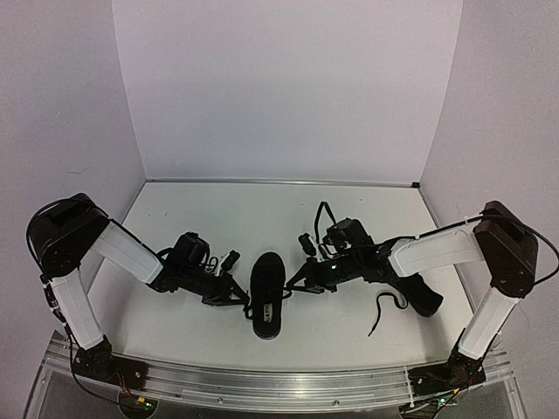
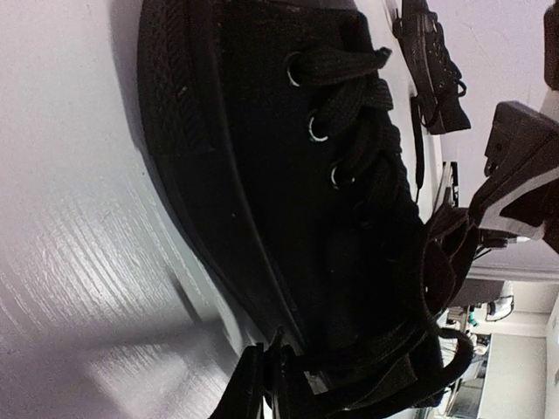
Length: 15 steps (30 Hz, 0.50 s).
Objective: Tie the shoes
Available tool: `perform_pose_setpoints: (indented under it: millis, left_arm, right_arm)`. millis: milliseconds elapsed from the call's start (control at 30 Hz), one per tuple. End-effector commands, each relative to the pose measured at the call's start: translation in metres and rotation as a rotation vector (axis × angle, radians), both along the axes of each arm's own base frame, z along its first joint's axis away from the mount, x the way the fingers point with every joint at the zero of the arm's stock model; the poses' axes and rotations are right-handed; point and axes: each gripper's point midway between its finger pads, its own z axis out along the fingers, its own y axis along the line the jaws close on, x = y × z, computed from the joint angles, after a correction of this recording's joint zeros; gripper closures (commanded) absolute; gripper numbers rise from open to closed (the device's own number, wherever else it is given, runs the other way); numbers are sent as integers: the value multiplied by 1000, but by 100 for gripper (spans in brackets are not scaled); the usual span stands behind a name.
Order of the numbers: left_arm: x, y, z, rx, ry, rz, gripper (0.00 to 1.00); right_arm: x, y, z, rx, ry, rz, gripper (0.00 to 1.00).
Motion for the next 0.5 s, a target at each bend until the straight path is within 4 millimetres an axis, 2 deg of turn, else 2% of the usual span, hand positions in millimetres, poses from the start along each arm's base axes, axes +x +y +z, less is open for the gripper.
perform_pose_setpoints:
  millis: [0, 67, 333, 467]
  left_arm:
    - [19, -6, 36, -51, -104, 40, 100]
    - [27, -2, 46, -43, -131, 67, 100]
    - [68, 24, 110, 87, -315, 211, 100]
    - [81, 45, 122, 162, -333, 290, 100]
  right_arm:
    - [4, -7, 15, 9, -54, -28, 100]
    - [7, -11, 21, 7, -70, -49, 100]
    - [31, -42, 71, 10, -182, -182, 100]
    - [44, -70, 68, -76, -208, -282, 100]
